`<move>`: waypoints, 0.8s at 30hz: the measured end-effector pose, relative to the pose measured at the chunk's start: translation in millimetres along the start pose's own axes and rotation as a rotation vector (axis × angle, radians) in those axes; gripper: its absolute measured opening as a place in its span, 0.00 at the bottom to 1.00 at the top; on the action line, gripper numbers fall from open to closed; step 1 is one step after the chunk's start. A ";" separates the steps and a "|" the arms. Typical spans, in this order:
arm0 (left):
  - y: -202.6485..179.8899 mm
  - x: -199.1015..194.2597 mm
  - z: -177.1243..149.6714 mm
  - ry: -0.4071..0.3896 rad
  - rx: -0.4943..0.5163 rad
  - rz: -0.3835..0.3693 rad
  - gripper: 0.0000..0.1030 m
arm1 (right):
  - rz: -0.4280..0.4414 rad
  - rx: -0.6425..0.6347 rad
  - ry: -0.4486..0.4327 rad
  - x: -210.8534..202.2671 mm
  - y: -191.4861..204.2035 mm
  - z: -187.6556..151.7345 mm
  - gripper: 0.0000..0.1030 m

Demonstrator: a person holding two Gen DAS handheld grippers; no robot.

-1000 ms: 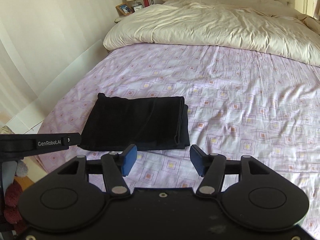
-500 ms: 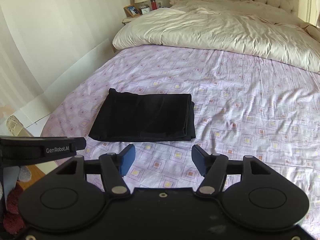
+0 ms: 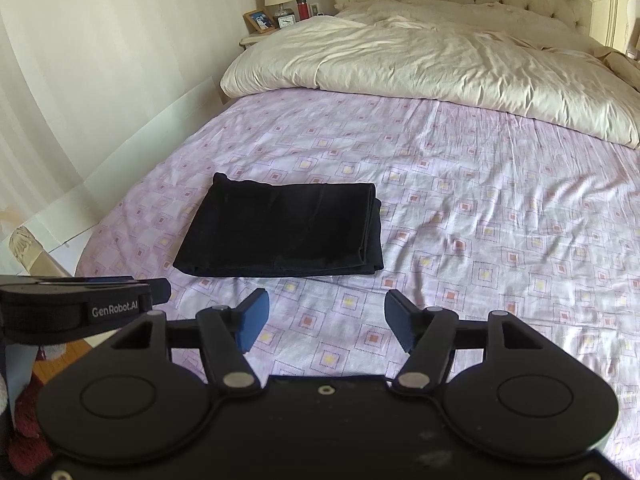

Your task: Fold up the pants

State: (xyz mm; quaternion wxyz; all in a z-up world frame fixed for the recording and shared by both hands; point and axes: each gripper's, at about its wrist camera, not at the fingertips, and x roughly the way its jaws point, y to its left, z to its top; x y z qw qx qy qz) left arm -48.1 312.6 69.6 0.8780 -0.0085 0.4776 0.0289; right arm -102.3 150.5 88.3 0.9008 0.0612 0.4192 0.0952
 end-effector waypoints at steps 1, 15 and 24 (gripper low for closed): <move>0.1 0.2 0.2 0.000 0.000 0.000 0.29 | -0.002 0.000 0.000 -0.3 0.0 -0.3 0.66; -3.5 -1.6 -1.5 0.005 0.010 -0.006 0.29 | -0.015 0.008 0.008 -1.0 1.2 -1.5 0.67; -3.0 2.2 0.0 0.019 0.016 -0.012 0.29 | -0.013 0.007 0.022 2.2 2.3 -0.6 0.67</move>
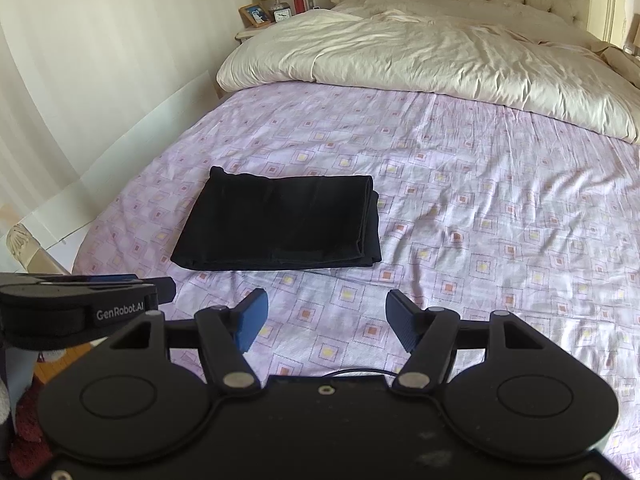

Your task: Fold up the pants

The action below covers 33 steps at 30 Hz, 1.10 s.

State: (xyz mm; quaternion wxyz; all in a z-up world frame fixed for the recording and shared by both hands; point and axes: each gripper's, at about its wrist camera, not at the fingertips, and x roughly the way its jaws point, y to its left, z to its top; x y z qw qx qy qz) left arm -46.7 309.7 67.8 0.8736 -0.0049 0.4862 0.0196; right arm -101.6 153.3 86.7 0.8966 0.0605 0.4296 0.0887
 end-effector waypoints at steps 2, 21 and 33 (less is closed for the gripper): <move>-0.5 -0.7 -0.2 -0.001 -0.002 0.001 0.29 | 0.000 -0.002 0.002 0.6 0.7 0.4 0.67; 1.7 11.6 7.1 0.010 -0.002 0.003 0.29 | 0.011 0.015 0.033 16.8 -0.5 6.9 0.68; -1.1 25.9 17.6 0.038 0.010 -0.011 0.29 | 0.012 0.042 0.069 37.7 -4.2 16.7 0.68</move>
